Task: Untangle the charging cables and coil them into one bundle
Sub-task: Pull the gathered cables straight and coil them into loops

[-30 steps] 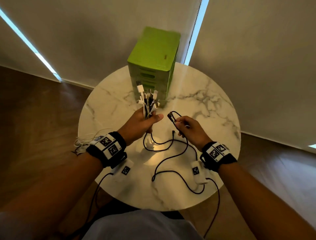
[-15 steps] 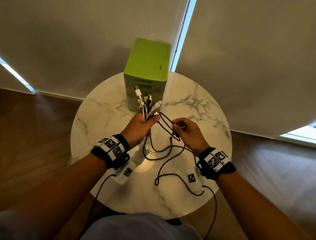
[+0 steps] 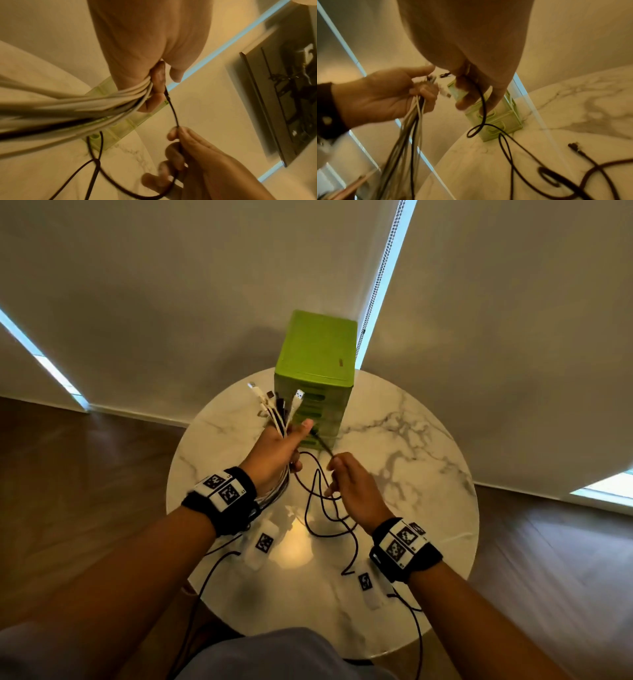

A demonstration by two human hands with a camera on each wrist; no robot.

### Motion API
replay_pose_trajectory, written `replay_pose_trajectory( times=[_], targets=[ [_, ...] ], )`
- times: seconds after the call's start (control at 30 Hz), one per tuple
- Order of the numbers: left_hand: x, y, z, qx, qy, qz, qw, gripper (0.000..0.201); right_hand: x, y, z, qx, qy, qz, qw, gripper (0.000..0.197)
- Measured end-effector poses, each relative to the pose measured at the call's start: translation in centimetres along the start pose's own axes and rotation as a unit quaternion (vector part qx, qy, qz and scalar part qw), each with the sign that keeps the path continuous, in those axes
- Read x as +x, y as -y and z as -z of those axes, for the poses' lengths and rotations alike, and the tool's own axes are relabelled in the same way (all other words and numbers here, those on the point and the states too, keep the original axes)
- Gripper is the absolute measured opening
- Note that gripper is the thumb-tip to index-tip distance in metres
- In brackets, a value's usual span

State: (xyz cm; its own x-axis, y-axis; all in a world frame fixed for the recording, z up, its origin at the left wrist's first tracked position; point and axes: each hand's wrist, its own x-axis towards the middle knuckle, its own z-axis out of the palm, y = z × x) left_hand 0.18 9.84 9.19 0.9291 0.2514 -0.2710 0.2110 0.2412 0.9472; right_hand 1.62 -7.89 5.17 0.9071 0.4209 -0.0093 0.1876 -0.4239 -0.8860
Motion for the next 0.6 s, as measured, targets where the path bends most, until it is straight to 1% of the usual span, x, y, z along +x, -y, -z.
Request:
replay_pose_trajectory(
  times=[0.07, 0.1, 0.13, 0.2, 0.27, 0.33, 0.37, 0.47, 0.53, 0.6],
  targets=[
    [0.0, -0.4, 0.0, -0.051, -0.010, 0.040, 0.998, 0.026, 0.2, 0.4, 0.3, 0.046, -0.072, -0.008, 0.996, 0.029],
    [-0.1, -0.5, 0.0, -0.076, -0.006, 0.060, 0.995, 0.027, 0.2, 0.9, 0.5, 0.045, -0.092, -0.002, 0.995, 0.029],
    [-0.2, -0.3, -0.1, -0.092, 0.004, 0.073, 0.993, 0.030, 0.3, 1.4, 0.7, 0.029, -0.102, 0.010, 0.994, 0.029],
    [-0.5, 0.5, -0.6, -0.083, 0.030, 0.068, 0.994, 0.041, 0.2, 2.8, 0.9, -0.002, -0.100, 0.049, 0.994, 0.028],
    [-1.1, 1.5, -1.3, -0.056, 0.060, 0.049, 0.995, 0.047, 0.1, 4.1, 0.8, -0.026, -0.084, 0.080, 0.993, 0.025],
    [-1.6, 1.9, -1.8, -0.025, 0.080, 0.020, 0.996, 0.043, 0.1, 4.4, 0.4, -0.052, -0.055, 0.085, 0.993, 0.025],
    [-1.8, 1.9, -2.0, -0.015, 0.081, 0.009, 0.997, 0.040, 0.0, 4.4, 0.2, -0.061, -0.044, 0.082, 0.994, 0.027],
    [-2.1, 1.5, -2.2, 0.003, 0.056, 0.001, 0.998, 0.032, -0.6, 4.3, -0.3, -0.080, -0.012, 0.089, 0.993, 0.030],
    [-2.1, 1.7, -1.7, 0.019, 0.045, -0.008, 0.999, 0.031, -1.0, 4.4, -0.5, -0.082, 0.030, 0.092, 0.992, 0.029],
    [-1.8, 2.1, -1.0, 0.043, 0.048, -0.033, 0.997, 0.034, -1.3, 4.5, -0.5, -0.083, 0.071, 0.079, 0.991, 0.031]
  ],
)
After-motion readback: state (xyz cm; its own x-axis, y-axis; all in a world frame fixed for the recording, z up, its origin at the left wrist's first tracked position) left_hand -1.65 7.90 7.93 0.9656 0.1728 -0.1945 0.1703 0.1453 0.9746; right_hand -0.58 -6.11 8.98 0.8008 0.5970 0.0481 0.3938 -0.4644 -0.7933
